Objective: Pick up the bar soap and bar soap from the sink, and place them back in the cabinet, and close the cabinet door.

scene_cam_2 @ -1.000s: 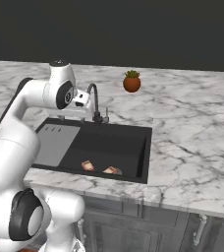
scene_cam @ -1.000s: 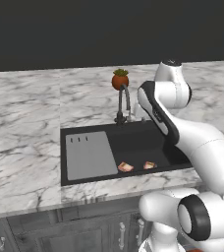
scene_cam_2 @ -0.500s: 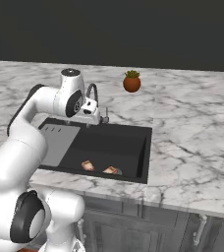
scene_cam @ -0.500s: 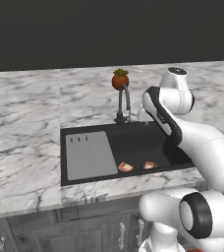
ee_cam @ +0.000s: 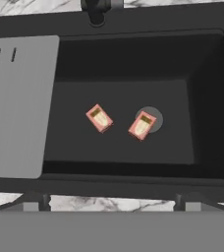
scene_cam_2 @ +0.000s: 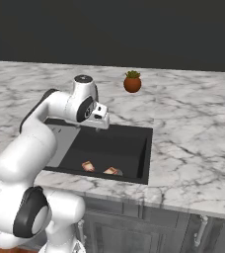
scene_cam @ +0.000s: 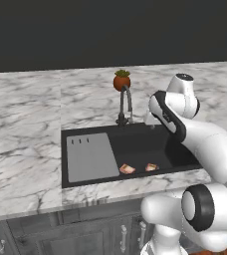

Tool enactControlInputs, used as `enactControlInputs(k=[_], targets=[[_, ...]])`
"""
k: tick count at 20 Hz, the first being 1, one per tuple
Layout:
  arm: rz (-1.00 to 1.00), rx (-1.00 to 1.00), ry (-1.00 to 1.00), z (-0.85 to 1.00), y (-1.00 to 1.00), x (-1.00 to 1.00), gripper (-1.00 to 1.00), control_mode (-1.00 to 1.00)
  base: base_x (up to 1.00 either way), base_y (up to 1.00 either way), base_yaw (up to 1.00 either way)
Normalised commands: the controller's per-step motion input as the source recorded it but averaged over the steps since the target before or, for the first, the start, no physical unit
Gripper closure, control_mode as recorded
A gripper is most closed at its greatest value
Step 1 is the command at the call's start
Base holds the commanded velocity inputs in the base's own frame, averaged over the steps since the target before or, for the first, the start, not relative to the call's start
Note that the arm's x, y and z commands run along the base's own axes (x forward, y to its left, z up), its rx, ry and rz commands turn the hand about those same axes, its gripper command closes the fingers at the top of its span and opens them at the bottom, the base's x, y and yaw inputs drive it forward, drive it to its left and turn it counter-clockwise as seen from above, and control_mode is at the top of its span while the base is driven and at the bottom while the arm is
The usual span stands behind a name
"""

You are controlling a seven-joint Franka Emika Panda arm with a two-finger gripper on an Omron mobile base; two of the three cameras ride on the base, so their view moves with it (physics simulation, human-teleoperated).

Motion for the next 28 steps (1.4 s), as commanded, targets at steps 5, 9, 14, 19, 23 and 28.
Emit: enactControlInputs(k=[5, 9, 14, 19, 23, 28], targets=[[0.0, 0.0, 0.0, -0.06, -0.09, 0.16, -1.0, -1.0, 0.0, 0.0, 0.0], [-0.01, 0.0, 0.0, -0.19, -0.01, 0.15, -1.0, -1.0, 0.0, 0.0, 0.0], [0.0, 0.0, 0.0, -0.21, -0.04, 0.11, -1.0, -1.0, 0.0, 0.0, 0.0], [0.0, 0.0, 0.0, -0.33, -0.22, 0.07, -1.0, -1.0, 0.0, 0.0, 0.0], [-0.04, 0.0, 0.0, -0.26, -0.3, 0.0, -1.0, -1.0, 0.0, 0.0, 0.0], [-0.08, 0.0, 0.0, -0.14, -0.13, 0.02, -1.0, -1.0, 0.0, 0.0, 0.0]])
